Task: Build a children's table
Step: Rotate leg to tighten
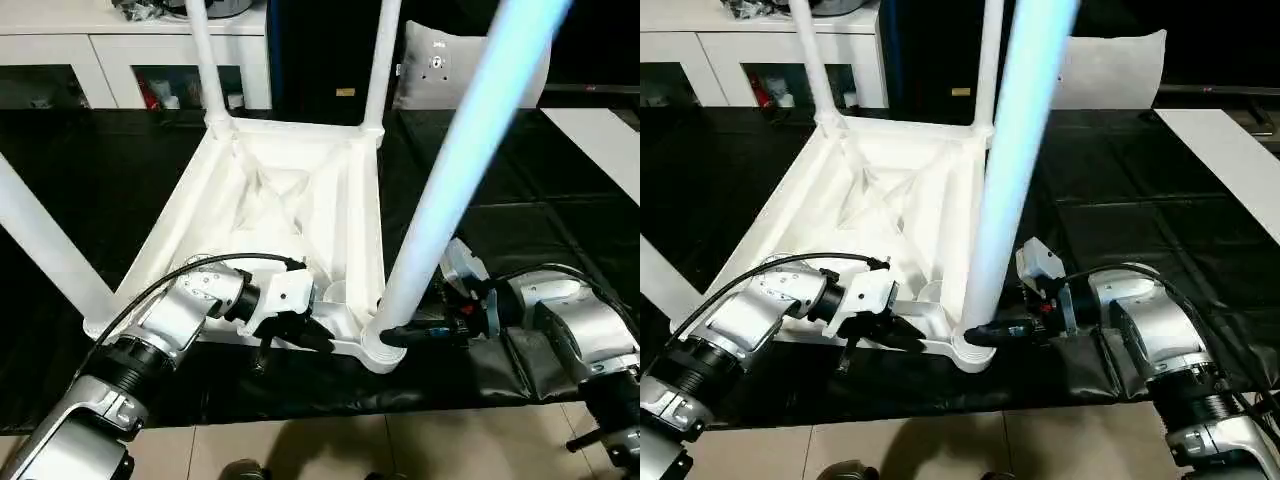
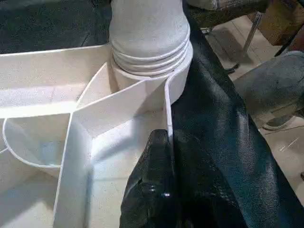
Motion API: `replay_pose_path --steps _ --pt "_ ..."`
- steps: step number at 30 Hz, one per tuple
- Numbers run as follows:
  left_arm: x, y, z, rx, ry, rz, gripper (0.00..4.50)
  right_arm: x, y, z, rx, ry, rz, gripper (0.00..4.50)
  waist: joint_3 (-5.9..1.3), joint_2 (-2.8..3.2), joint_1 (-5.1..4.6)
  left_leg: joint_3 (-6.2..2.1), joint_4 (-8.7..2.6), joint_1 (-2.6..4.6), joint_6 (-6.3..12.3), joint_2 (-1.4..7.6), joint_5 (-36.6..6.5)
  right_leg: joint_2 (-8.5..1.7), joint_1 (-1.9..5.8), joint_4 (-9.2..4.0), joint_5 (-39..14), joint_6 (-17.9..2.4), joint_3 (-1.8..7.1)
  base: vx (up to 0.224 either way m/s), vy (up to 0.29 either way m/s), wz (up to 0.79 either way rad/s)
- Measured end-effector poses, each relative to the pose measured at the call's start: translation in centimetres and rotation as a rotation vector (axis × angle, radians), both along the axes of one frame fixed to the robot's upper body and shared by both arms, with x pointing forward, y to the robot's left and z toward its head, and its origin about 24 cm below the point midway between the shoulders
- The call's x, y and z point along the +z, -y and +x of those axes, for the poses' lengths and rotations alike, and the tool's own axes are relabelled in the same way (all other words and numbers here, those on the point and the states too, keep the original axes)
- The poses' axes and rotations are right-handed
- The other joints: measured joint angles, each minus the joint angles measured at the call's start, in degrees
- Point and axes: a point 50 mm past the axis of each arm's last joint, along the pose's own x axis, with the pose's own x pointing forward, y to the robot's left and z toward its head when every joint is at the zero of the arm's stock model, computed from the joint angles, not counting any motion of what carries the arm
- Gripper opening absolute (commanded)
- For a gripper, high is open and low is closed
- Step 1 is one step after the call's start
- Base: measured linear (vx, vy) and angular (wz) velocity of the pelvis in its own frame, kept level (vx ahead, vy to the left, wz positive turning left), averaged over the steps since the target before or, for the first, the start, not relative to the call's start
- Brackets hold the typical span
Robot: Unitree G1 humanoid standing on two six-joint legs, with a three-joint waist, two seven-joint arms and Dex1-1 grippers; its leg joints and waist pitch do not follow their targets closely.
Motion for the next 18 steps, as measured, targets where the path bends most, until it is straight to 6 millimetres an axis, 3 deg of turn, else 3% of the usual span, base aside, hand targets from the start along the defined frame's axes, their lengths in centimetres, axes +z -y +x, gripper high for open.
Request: replay_pose_path --steps 4,7,10,15,18 --pt "0.0 0.0 -0.1 0.056 -0.038 -0.016 0.0 -0.3 -0.6 -0.9 -0.107 -0.024 0.045 2.0 0.0 0.03 -0.03 0.04 -0.03 0.1 0.0 -0.01 0.0 -0.07 0.0 0.03 0.0 0.1 0.02 0.0 0.0 0.0" --pt "-0.1 -0.1 0.0 0.145 -0.051 -0.024 0.0 -0.5 -1.1 -1.1 -0.227 -0.031 0.057 1.99 0.0 0.03 -0.58 0.08 -0.03 0.25 -0.02 -0.02 0.0 -0.1 0.03 0.07 -0.1 0.2 0.02 0.0 0.0 0.0" --pt "-0.1 0.3 0.4 0.283 -0.041 -0.036 0.0 -0.6 -1.8 -0.6 -0.439 -0.022 0.083 1.99 0.01 0.04 -1.94 0.08 -0.01 0.36 -0.04 -0.07 0.0 -0.16 0.01 0.06 -0.1 0.2 0.0 0.0 0.0 0.0" --pt "-0.8 3.2 0.5 0.499 -0.032 -0.086 0.0 -0.8 -2.5 0.5 -0.799 0.008 0.059 1.99 0.03 -0.02 -5.68 -0.09 0.05 0.2 -0.03 -0.17 0.0 -0.35 -0.02 -0.71 -0.1 0.2 -0.46 -0.013 0.016 -0.09" --pt "-0.9 4.6 0.5 0.583 -0.035 -0.11 0.0 -0.8 -3.2 0.9 -0.967 0.019 0.054 1.99 0.01 0.03 -6.98 -0.52 -0.06 0.17 -0.02 -0.12 0.0 -0.49 -0.02 -1.46 -0.1 0.2 -1.39 0.0 0.0 0.0"
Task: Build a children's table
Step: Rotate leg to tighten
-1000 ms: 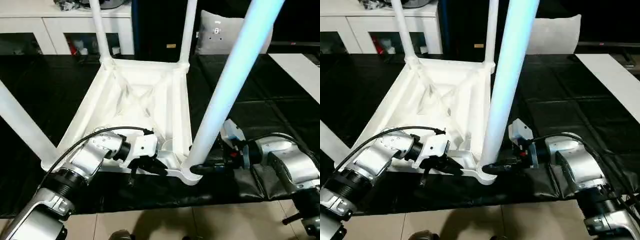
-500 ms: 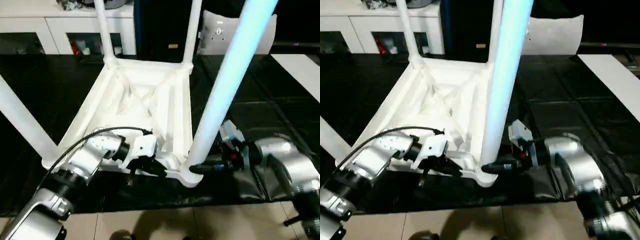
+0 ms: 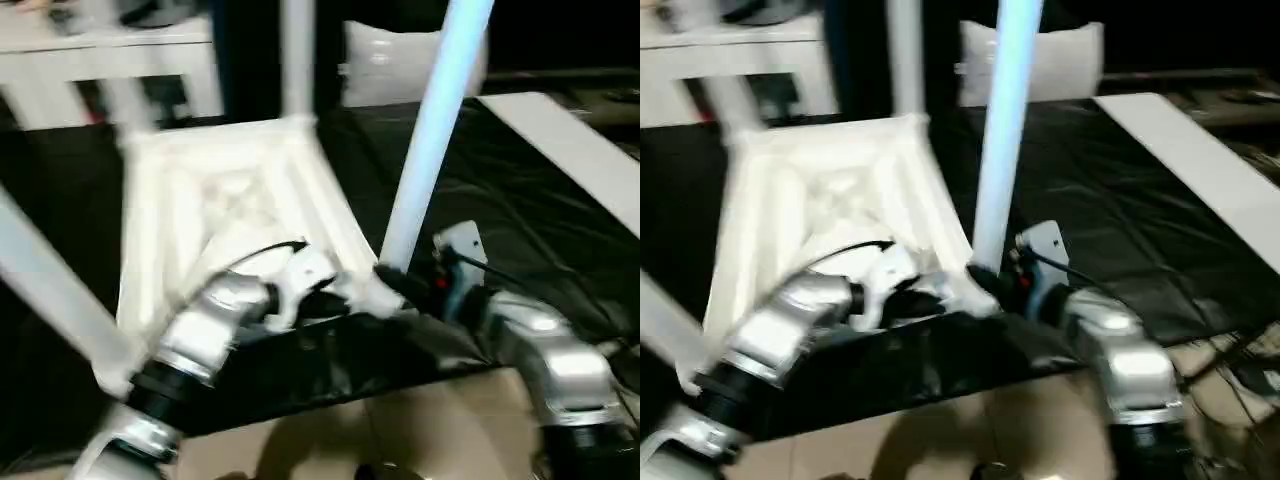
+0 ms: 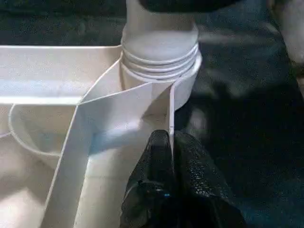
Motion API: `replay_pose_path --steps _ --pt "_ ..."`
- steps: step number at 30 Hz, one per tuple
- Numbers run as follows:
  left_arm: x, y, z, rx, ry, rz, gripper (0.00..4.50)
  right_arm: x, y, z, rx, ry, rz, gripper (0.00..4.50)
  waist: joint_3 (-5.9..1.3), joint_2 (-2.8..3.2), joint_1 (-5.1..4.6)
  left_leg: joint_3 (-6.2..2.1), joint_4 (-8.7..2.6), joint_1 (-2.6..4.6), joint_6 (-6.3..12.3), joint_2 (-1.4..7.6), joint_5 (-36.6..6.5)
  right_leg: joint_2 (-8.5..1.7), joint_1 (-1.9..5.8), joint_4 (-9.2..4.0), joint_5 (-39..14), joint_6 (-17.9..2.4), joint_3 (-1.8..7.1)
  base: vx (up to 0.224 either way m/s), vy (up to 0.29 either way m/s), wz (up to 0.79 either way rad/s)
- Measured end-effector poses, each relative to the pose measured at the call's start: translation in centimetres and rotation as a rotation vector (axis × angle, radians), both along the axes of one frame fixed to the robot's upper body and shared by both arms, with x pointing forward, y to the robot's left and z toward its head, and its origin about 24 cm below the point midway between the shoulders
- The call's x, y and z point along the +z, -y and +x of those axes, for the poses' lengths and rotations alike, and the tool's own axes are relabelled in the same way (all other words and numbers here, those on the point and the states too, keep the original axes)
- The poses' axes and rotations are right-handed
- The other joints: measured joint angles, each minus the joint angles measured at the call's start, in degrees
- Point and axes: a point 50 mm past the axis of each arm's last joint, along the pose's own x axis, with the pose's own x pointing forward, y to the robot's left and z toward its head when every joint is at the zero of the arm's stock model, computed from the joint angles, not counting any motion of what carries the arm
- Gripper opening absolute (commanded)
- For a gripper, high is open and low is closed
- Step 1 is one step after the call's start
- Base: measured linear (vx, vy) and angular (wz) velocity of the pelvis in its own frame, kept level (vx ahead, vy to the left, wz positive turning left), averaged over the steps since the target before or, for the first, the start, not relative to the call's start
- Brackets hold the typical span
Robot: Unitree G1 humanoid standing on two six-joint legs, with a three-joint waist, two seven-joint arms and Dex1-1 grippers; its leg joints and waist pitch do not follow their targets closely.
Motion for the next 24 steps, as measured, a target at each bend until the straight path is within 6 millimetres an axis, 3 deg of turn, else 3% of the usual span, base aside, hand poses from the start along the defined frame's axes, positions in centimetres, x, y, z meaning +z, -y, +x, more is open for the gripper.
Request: replay_pose_path --steps 1,3,5,13,17,24 --pt "0.0 0.3 0.0 0.028 0.002 -0.002 0.0 0.0 -0.4 0.1 -0.05 0.0 0.003 1.99 0.0 0.0 -0.11 -0.15 -0.02 -0.05 0.0 0.03 0.0 0.0 0.02 -0.11 0.0 0.0 -0.18 0.0 0.0 0.0" --pt "0.0 1.3 0.1 0.094 0.016 -0.002 0.0 -0.1 -1.3 0.4 -0.187 0.009 0.014 2.68 -0.02 0.04 -0.24 -0.24 -0.02 -0.1 0.0 0.02 0.0 0.0 0.02 -0.11 0.0 0.0 -0.23 0.0 0.0 0.0" --pt "0.1 1.6 0.1 0.123 0.023 -0.003 0.0 0.0 -1.7 0.5 -0.229 0.024 0.025 2.7 -0.01 0.05 -0.26 -0.26 -0.02 -0.17 0.01 0.0 0.0 -0.01 0.01 -0.11 0.0 0.0 -0.22 0.0 0.0 0.0" --pt "0.6 1.4 0.0 0.09 0.064 0.008 0.0 0.3 -1.3 0.5 -0.147 0.078 0.011 3.48 -0.03 0.09 0.19 -0.29 -0.38 -0.54 0.14 -0.14 -0.1 -0.03 -0.25 0.1 0.8 -0.2 -0.04 0.0 0.0 0.0" --pt "0.6 0.1 -0.5 0.0 0.069 0.011 0.0 1.0 -0.2 0.0 0.019 0.16 -0.017 3.76 -0.1 0.2 1.13 -0.23 -0.78 -0.53 0.14 0.05 -0.1 0.17 -0.33 0.18 0.8 -0.2 -0.14 0.0 0.0 0.0" --pt "0.7 -2.5 -1.1 -0.202 0.075 0.046 0.0 2.1 2.8 -0.7 0.297 0.193 -0.119 4.27 -0.15 0.29 3.99 -0.03 -0.48 -0.38 0.14 0.05 -0.1 0.08 -0.27 0.31 0.8 -0.5 -0.1 0.0 0.0 0.0"
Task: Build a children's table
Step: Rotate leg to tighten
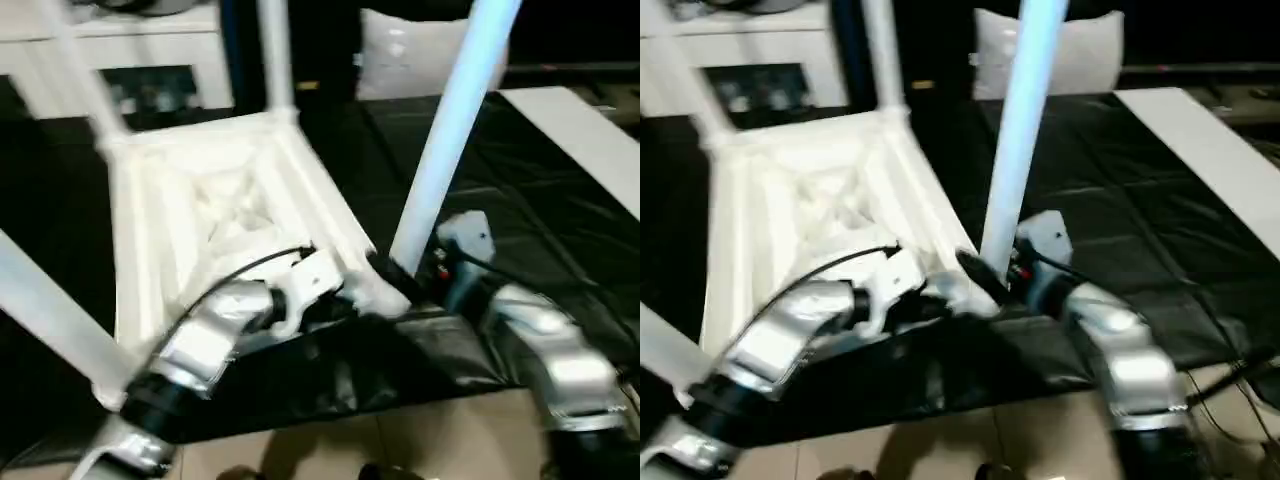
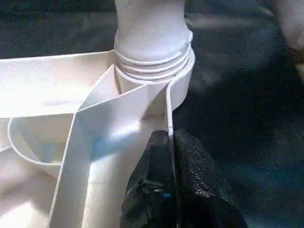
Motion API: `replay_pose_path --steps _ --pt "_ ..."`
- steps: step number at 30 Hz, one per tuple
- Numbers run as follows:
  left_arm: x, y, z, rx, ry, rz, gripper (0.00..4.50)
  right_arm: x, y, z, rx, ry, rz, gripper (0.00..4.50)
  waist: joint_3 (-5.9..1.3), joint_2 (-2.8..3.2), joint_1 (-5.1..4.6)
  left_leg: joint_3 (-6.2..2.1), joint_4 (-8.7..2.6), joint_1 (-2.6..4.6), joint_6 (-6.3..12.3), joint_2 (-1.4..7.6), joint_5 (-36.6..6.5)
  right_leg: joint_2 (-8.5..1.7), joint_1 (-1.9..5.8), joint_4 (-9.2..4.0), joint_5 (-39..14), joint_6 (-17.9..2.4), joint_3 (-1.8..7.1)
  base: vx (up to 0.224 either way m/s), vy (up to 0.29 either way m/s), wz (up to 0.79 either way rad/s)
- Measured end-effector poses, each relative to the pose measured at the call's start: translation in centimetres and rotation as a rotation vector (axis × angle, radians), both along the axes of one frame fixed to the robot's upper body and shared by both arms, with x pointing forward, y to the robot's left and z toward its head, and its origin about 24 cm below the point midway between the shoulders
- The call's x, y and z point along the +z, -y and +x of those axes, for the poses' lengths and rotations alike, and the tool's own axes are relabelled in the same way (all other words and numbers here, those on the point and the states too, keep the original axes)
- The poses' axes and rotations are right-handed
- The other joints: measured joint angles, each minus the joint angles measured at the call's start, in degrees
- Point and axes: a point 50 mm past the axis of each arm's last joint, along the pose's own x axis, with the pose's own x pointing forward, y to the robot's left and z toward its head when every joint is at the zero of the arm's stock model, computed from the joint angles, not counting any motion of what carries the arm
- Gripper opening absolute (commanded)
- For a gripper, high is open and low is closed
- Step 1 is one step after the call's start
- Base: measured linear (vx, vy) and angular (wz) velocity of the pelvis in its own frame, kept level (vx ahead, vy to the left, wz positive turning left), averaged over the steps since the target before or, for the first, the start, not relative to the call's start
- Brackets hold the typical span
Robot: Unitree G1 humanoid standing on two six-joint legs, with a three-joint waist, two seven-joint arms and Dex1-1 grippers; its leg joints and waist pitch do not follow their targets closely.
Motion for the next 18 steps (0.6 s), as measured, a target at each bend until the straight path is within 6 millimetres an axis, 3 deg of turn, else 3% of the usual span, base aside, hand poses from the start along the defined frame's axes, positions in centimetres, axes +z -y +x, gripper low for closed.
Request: replay_pose_path --steps 8,18 --pt "0.3 -2.5 0.1 -0.223 -0.01 0.087 0.0 -0.2 2.1 -1.1 0.349 -0.101 -0.091 4.41 0.01 -0.17 1.64 0.25 0.59 0.31 -0.01 0.04 0.0 -0.2 0.23 0.6 -0.1 0.3 0.03 0.0 0.0 0.0" --pt "0.3 -2.5 -0.5 -0.4 -0.034 0.122 0.0 -0.8 1.2 -1.0 0.603 -0.168 -0.104 3.56 0.01 -0.42 1.79 0.64 0.78 0.47 0.04 -0.05 0.0 -0.83 0.44 0.72 -0.2 0.3 0.0 0.0 0.0 0.0"
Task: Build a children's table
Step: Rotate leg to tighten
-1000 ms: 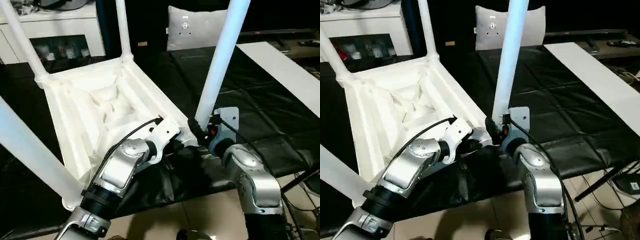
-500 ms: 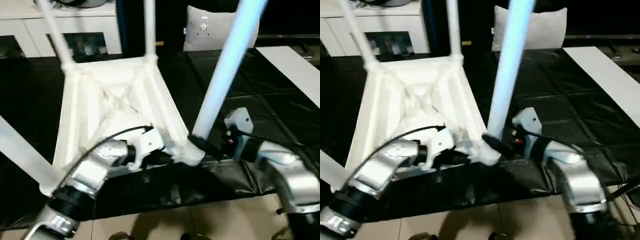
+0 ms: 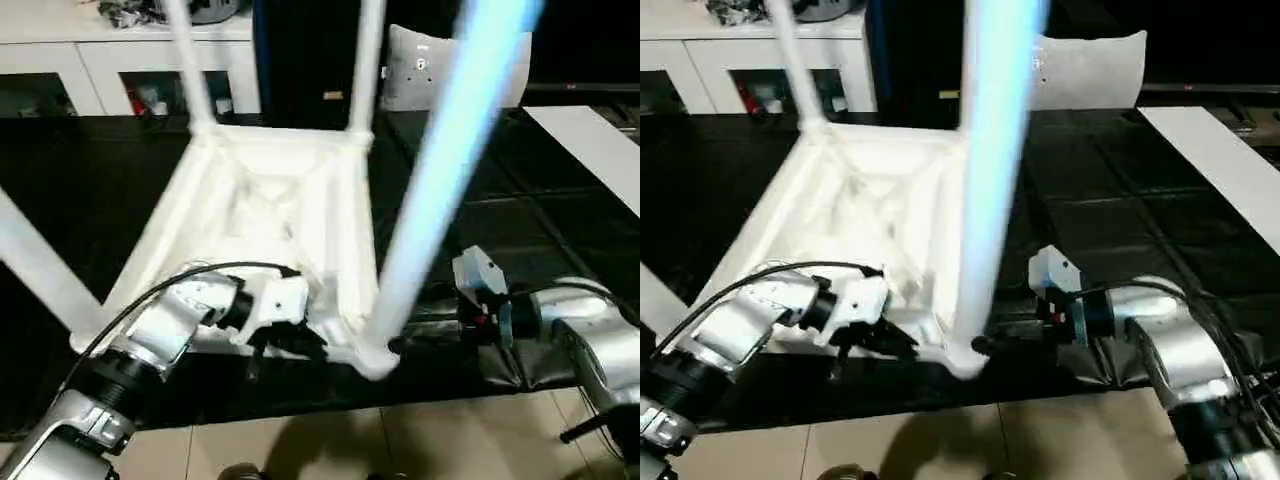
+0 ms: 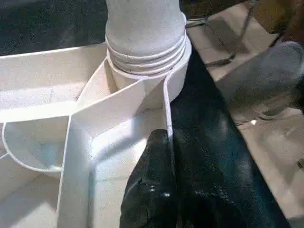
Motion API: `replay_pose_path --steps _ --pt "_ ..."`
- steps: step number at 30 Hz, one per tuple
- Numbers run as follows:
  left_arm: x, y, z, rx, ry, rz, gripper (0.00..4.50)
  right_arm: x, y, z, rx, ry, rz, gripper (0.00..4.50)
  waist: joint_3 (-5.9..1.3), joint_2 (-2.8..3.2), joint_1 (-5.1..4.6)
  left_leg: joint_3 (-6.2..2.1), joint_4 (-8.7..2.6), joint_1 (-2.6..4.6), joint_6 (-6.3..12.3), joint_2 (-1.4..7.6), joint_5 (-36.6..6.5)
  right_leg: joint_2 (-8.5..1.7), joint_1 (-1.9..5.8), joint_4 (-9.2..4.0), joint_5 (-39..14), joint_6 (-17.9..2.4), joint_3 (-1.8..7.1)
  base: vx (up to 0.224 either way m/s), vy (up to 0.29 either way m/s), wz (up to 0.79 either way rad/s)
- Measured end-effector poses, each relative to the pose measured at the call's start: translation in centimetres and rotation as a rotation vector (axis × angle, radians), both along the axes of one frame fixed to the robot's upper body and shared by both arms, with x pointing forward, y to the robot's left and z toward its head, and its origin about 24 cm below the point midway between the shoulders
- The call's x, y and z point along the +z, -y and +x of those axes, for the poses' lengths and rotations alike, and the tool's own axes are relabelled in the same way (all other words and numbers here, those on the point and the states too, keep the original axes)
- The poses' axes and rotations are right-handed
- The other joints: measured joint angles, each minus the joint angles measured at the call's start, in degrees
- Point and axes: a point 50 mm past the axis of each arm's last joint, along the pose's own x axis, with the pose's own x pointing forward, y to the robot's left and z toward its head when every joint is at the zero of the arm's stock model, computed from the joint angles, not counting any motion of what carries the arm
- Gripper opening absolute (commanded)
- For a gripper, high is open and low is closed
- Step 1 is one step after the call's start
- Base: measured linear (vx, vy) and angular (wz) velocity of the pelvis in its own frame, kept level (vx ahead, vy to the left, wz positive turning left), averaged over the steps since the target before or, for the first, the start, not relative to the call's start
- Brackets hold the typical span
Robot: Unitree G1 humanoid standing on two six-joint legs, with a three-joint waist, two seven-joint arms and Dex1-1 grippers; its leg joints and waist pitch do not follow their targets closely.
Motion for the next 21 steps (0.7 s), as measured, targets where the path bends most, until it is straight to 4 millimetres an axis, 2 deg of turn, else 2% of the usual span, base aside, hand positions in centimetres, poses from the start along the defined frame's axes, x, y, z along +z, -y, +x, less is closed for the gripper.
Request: replay_pose_path --steps 5,15,21 --pt "0.03 0.15 -0.11 -0.028 0.001 0.0 0.0 -0.53 -0.7 0.22 0.061 -0.055 0.019 3.19 0.02 -0.13 -0.17 -0.01 0.04 0.0 0.01 0.01 0.0 0.0 0.01 0.0 0.0 0.0 -0.01 0.0 0.0 0.0" --pt "0.03 0.13 -0.09 -0.052 -0.005 0.0 0.0 -0.82 -0.96 0.16 0.133 -0.108 0.036 2.2 0.0 -0.12 0.45 -0.02 -0.01 -0.06 0.01 0.07 0.0 0.01 0.0 0.1 -0.1 0.1 -0.06 0.0 0.0 0.0" --pt "0.04 0.17 0.01 -0.054 -0.009 -0.002 0.0 -0.92 -1.13 0.14 0.135 -0.117 0.044 1.97 -0.02 -0.09 0.7 -0.01 0.01 -0.03 0.01 0.08 0.0 0.02 0.03 0.12 -0.1 0.1 -0.08 0.0 0.0 0.0"
